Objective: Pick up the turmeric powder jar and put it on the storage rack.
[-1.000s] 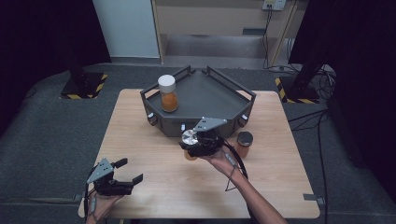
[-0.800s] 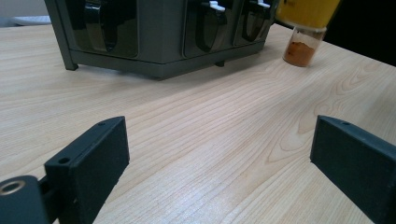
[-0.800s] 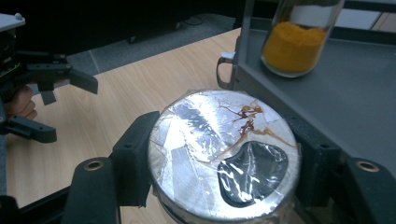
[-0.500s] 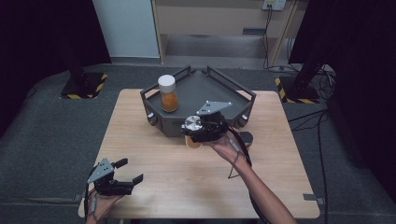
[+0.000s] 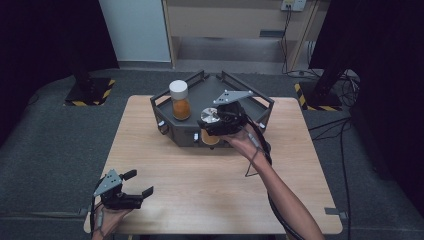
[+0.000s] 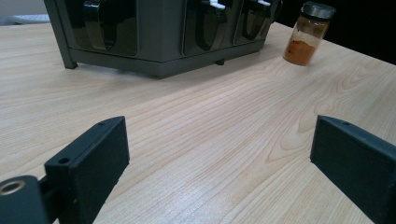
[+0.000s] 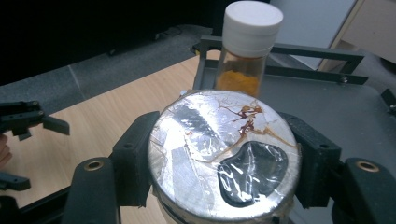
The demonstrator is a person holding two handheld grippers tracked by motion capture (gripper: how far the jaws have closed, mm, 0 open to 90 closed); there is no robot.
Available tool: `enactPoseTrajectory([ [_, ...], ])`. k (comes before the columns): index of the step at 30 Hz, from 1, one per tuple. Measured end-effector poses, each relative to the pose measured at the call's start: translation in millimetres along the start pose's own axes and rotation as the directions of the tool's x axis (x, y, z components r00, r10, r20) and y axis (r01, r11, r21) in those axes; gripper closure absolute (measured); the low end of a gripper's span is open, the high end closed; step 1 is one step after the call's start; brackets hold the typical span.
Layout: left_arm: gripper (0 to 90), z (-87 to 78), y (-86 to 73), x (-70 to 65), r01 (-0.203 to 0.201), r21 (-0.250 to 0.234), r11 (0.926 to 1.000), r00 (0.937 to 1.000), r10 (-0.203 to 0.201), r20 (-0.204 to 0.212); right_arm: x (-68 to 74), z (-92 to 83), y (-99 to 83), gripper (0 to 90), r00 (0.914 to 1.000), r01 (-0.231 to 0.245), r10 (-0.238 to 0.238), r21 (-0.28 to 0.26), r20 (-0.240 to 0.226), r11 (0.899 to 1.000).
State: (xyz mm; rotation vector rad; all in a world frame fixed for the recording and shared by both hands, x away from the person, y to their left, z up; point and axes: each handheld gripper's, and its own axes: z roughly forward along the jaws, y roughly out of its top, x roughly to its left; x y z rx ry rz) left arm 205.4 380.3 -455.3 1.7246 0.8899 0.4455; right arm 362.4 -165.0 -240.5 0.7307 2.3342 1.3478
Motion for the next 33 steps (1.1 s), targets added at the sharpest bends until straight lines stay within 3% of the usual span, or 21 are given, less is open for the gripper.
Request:
enactPoseTrajectory([
  [19,3.6,-0.2,-0.2,0.3,0.0,-0.002,1.0,1.0,0.0,0.0,-18.3,23.7,32.5,34.5,0.9922,-0.047,0.046,0.004,0.116,0.999],
  [33,3.6,-0.4,-0.7,0.9,0.002,-0.004,1.0,1.0,-0.002,0.001,-28.3,52.8,28.3,34.6,0.9745,-0.096,0.097,-0.017,0.202,0.995],
])
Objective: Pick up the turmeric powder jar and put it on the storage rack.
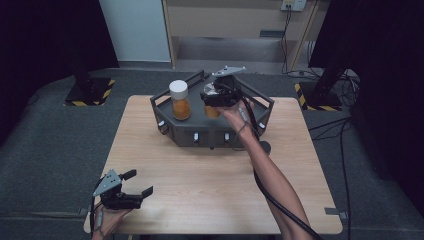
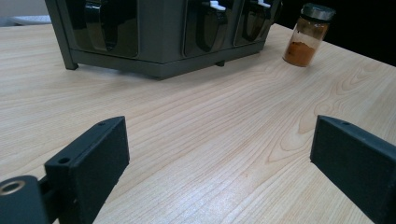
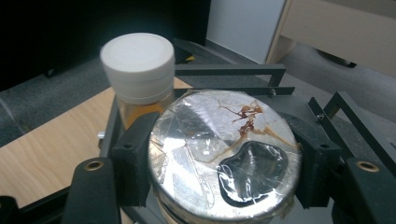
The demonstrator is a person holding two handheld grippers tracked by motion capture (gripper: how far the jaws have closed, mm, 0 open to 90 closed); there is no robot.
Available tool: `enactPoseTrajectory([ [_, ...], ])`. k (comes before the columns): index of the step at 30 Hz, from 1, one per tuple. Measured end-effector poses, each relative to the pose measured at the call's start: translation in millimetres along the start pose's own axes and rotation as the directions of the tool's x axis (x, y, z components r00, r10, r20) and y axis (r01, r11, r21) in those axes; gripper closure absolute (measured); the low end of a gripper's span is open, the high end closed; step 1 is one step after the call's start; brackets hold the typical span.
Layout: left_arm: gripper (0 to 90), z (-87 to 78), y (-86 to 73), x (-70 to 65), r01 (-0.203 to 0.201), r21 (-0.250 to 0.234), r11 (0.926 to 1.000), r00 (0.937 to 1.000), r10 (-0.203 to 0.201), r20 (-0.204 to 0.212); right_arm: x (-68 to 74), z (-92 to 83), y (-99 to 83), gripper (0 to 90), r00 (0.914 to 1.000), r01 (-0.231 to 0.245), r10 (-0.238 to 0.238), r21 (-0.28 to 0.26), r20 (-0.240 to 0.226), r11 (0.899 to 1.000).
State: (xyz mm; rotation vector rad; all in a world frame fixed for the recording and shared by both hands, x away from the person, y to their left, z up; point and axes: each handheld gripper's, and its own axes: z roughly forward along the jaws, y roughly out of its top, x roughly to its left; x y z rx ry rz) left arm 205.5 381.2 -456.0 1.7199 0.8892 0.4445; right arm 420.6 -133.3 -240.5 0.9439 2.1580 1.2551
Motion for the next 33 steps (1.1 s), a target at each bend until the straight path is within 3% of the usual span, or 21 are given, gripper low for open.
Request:
enactPoseTrajectory([
  [11,3.6,-0.3,-0.3,-0.2,0.0,-0.004,1.0,1.0,0.0,0.0,0.6,23.3,-9.7,34.6,0.9986,-0.022,0.023,-0.012,0.048,1.0],
  [33,3.7,-0.9,-0.9,0.0,0.0,-0.008,1.0,1.0,0.0,-0.003,0.8,51.8,-26.2,34.6,0.9952,-0.06,0.061,-0.015,0.076,0.998],
])
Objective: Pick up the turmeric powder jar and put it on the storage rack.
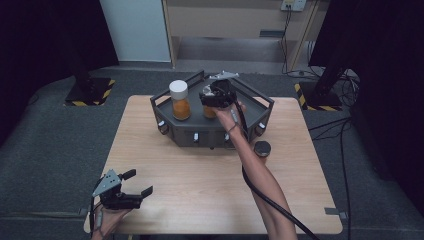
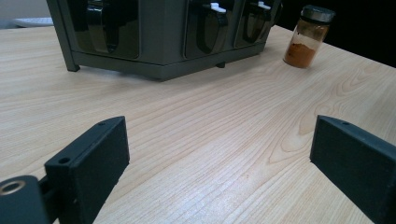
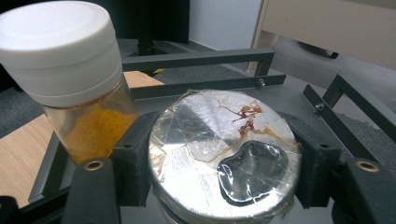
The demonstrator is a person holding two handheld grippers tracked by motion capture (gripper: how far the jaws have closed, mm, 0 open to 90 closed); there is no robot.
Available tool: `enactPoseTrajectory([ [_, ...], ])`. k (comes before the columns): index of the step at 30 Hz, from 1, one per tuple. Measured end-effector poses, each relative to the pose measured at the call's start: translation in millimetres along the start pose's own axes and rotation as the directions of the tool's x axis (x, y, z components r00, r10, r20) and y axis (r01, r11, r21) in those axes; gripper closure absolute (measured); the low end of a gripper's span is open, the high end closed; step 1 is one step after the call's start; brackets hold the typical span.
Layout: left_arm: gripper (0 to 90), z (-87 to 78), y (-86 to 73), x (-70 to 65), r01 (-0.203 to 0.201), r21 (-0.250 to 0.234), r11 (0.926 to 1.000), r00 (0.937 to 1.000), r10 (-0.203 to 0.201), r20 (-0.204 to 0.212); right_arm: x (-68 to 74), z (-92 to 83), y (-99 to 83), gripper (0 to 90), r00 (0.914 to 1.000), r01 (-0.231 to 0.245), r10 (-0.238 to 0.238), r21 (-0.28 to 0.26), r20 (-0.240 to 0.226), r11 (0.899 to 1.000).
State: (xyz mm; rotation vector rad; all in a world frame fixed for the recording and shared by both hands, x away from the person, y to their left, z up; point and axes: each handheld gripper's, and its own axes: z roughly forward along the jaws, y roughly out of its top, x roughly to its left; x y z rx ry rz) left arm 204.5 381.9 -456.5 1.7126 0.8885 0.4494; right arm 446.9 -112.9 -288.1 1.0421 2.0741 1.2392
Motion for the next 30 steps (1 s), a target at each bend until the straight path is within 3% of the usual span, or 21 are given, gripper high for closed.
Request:
enactPoseTrajectory([
  [30,3.7,-0.1,0.3,0.0,-0.006,0.001,1.0,1.0,0.006,0.002,-3.9,9.0,-9.9,33.2,0.9997,-0.024,0.024,0.008,-0.001,1.0],
])
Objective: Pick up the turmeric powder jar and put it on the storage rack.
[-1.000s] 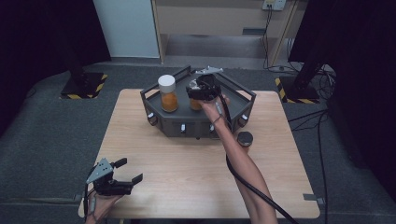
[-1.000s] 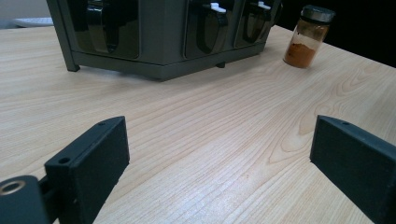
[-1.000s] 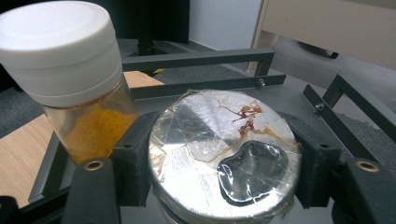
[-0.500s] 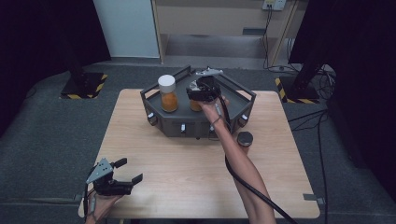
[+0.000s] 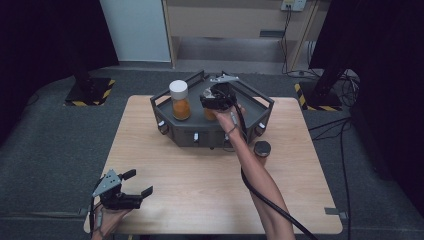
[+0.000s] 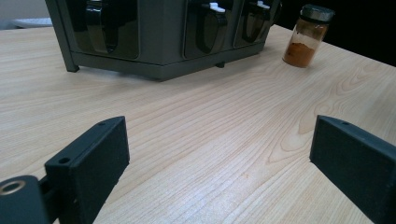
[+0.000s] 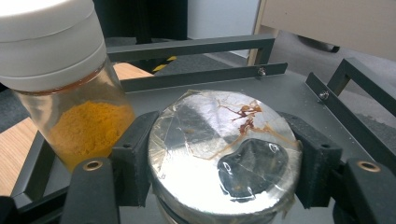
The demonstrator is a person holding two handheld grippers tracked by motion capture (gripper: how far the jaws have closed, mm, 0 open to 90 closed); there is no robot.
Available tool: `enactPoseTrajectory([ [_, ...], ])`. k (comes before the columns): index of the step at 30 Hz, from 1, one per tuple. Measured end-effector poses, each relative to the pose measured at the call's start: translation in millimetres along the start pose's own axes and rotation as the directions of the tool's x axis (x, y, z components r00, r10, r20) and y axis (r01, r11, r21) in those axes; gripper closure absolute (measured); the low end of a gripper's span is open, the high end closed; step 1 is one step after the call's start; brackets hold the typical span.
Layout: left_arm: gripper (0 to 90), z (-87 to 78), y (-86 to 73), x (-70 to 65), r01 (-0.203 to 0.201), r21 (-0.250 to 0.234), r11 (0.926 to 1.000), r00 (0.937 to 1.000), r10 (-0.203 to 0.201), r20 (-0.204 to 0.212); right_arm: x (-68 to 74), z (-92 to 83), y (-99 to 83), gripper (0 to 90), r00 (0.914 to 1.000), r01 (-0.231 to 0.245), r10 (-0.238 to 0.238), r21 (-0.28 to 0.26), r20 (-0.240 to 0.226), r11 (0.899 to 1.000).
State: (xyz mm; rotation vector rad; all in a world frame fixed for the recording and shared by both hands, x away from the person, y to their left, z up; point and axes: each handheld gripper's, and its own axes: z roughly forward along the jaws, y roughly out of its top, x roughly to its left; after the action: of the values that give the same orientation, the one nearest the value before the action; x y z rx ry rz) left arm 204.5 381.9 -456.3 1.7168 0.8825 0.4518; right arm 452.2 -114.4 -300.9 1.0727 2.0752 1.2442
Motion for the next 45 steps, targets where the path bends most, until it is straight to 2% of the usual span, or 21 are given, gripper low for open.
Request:
enactPoseTrajectory([
  [4,3.8,0.0,0.0,-0.1,0.0,0.0,1.0,1.0,0.0,-0.001,-0.2,-3.4,-0.4,23.5,1.0,0.003,-0.003,-0.018,0.008,1.0],
  [5,3.8,0.0,0.0,-0.1,0.0,0.0,1.0,1.0,0.0,-0.001,-0.2,-3.4,-0.4,23.5,1.0,0.003,-0.003,-0.018,0.008,1.0],
  [6,3.7,0.1,0.0,-0.1,0.0,0.001,1.0,1.0,0.0,-0.001,-0.7,-8.6,0.6,19.3,1.0,-0.002,0.003,-0.039,0.007,0.999],
  [7,3.7,0.1,0.0,-0.1,0.0,0.001,1.0,1.0,0.0,-0.001,-0.7,-8.6,0.6,19.3,1.0,-0.002,0.003,-0.039,0.007,0.999],
  [10,3.7,0.5,0.2,-0.5,-0.001,0.002,1.0,1.0,0.001,0.0,-4.7,-20.4,10.1,13.9,0.9994,0.031,-0.032,-0.05,-0.014,0.998],
  [12,3.7,0.6,0.5,-0.8,-0.001,0.004,1.0,1.0,0.001,-0.001,-4.3,-29.1,11.6,13.6,0.9984,0.055,-0.056,-0.071,-0.006,0.996],
  [16,3.7,0.2,0.0,-0.8,0.0,0.0,1.0,1.0,0.0,-0.003,-6.9,-41.9,13.9,12.9,0.9975,0.068,-0.069,-0.095,-0.012,0.993],
  [20,3.7,0.4,0.2,-1.1,-0.001,0.0,1.0,1.0,0.001,-0.003,-10.6,-63.8,15.6,12.9,0.9951,0.096,-0.098,-0.119,-0.012,0.988],
  [25,3.7,0.6,0.5,-1.6,-0.003,0.002,1.0,1.0,0.003,-0.004,-15.7,-79.4,13.9,12.5,0.9949,0.092,-0.096,-0.131,-0.03,0.987],
  [26,3.7,0.4,0.3,-1.4,-0.001,0.002,1.0,1.0,0.001,-0.004,-15.6,-87.4,12.8,12.5,0.9937,0.103,-0.108,-0.135,-0.03,0.986],
  [27,3.7,0.4,0.3,-1.4,-0.001,0.002,1.0,1.0,0.001,-0.004,-15.6,-87.4,12.8,12.5,0.9937,0.103,-0.108,-0.135,-0.03,0.986],
  [31,3.7,0.6,0.6,-1.4,-0.003,0.003,1.0,1.0,0.003,-0.001,-15.1,-105.3,9.6,12.0,0.9899,0.135,-0.14,-0.134,-0.024,0.982],
  [40,3.7,1.0,0.8,-1.3,-0.004,0.005,1.0,1.0,0.004,0.002,-25.7,-128.0,-4.3,11.2,0.9909,0.121,-0.127,-0.127,-0.044,0.984],
  [45,3.7,1.7,1.2,-1.3,-0.006,0.009,0.9999,1.0,0.006,0.004,-32.7,-145.4,-17.0,11.1,0.9921,0.115,-0.12,-0.128,-0.035,0.985],
])
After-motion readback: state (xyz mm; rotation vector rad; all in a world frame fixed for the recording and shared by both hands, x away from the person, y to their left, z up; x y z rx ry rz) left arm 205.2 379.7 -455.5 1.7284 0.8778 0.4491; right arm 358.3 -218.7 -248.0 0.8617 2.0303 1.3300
